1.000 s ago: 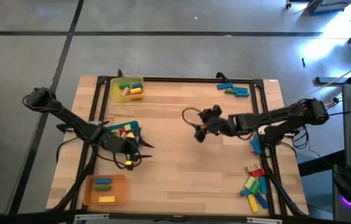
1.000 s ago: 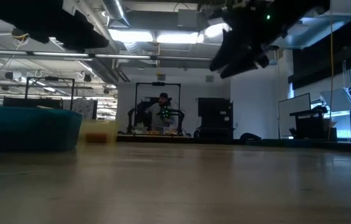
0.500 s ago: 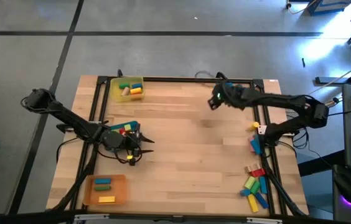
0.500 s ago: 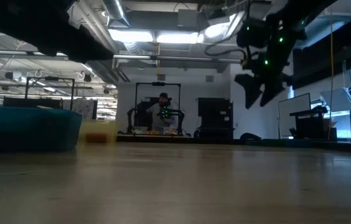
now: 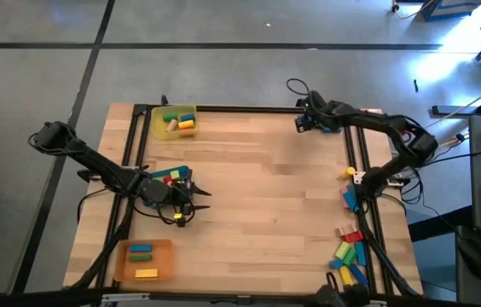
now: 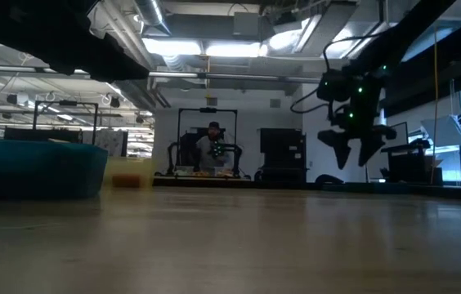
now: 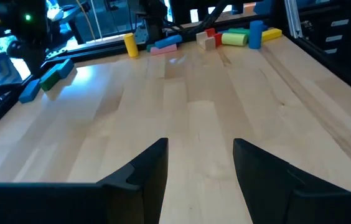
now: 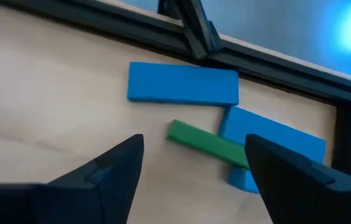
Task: Sort blocks by size
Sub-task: Put the green block into the orange bin
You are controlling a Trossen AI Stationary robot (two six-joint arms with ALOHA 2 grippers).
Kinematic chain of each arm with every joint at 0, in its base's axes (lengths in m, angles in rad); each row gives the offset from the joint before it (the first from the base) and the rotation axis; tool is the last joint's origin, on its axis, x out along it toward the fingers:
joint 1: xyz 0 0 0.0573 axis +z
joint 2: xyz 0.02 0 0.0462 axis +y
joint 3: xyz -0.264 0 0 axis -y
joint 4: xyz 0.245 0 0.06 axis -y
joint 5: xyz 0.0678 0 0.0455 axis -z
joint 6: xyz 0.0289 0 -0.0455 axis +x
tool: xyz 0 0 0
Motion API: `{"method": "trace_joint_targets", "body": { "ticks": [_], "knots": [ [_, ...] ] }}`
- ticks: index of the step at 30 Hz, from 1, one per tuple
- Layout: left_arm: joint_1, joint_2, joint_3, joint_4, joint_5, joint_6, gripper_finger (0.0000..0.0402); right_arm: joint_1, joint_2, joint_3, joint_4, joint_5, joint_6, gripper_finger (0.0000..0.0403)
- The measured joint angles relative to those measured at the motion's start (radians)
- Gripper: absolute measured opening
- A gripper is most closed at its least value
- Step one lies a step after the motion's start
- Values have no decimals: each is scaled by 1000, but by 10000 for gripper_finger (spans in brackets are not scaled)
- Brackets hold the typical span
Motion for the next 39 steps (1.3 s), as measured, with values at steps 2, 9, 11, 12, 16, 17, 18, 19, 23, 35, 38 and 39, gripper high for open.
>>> {"method": "trace_joint_targets", "body": {
  "ticks": [2, 9, 11, 12, 16, 17, 18, 19, 23, 35, 38, 39],
  "knots": [
    [0, 0, 0, 0, 0, 2, 164, -9, 23, 0, 36, 0, 26, 282],
    [0, 0, 0, 0, 0, 2, 164, -21, 115, 0, 102, 1, 88, 282],
    [0, 0, 0, 1, 0, 2, 164, -27, 140, 0, 96, 6, 97, 282],
    [0, 0, 0, 0, 0, 2, 164, -27, 149, 0, 97, 1, 99, 282],
    [0, 0, 0, 0, 0, 1, 164, -26, 162, 0, 94, -45, 99, 282],
    [0, 0, 0, 1, 0, 1, 164, -24, 161, 0, 96, -50, 97, 282],
    [0, 0, 0, 1, 0, 1, 164, -23, 159, 0, 95, -71, 91, 282],
    [0, 0, 0, 0, 0, 1, 164, -22, 158, 0, 95, -95, 88, 282],
    [0, 0, 0, 1, 0, 1, 164, -8, 158, 0, 91, -201, 71, 282],
    [0, 0, 0, 1, 0, -2, 164, 60, 19, 0, -96, -137, -44, 282],
    [0, 0, 0, 1, 0, 0, 164, 60, -5, 0, -161, -73, -43, 282],
    [0, 0, 0, 1, 0, 0, 164, 60, -6, 0, -170, -64, -43, 282]
  ]
}}
